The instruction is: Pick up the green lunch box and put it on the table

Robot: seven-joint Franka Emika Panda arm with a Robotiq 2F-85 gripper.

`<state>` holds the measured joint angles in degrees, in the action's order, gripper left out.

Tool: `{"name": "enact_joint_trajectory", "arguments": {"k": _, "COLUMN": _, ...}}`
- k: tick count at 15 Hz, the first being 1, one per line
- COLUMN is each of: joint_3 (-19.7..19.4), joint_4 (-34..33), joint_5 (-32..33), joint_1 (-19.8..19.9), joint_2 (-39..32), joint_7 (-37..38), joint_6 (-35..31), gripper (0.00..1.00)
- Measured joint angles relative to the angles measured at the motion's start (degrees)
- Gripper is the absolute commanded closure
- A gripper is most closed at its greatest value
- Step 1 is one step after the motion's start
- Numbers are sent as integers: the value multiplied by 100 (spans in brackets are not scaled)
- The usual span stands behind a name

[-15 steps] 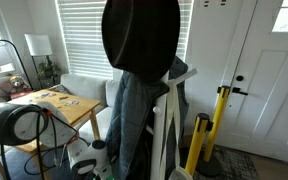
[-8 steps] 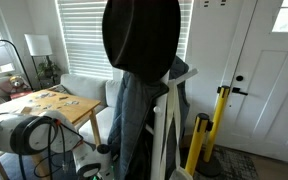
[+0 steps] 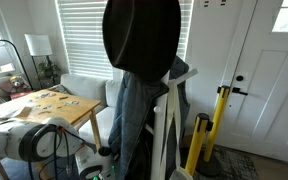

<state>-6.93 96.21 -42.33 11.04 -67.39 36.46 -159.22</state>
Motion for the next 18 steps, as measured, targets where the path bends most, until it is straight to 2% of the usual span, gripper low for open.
{"name": "enact_joint_trajectory", "arguments": {"k": 10, "joint_3": -85, "joint_4": -559, "joint_5": 9, "joint_1": -79, "joint_2": -517, "joint_7": 206, "joint_6": -242, "gripper": 96}}
{"name": "enact_joint_trajectory", "arguments": {"k": 12, "joint_3": -85, "joint_4": -596, "joint_5": 9, "joint_1": -85, "joint_2": -532, "joint_7": 221, "joint_6": -244, "gripper": 100}}
{"name": "enact_joint_trajectory", "arguments": {"k": 18, "joint_3": -104, "joint_4": -615, "joint_5": 14, "joint_1": -154, "joint_2": -526, "joint_7": 225, "joint_6": -496, "gripper": 99}}
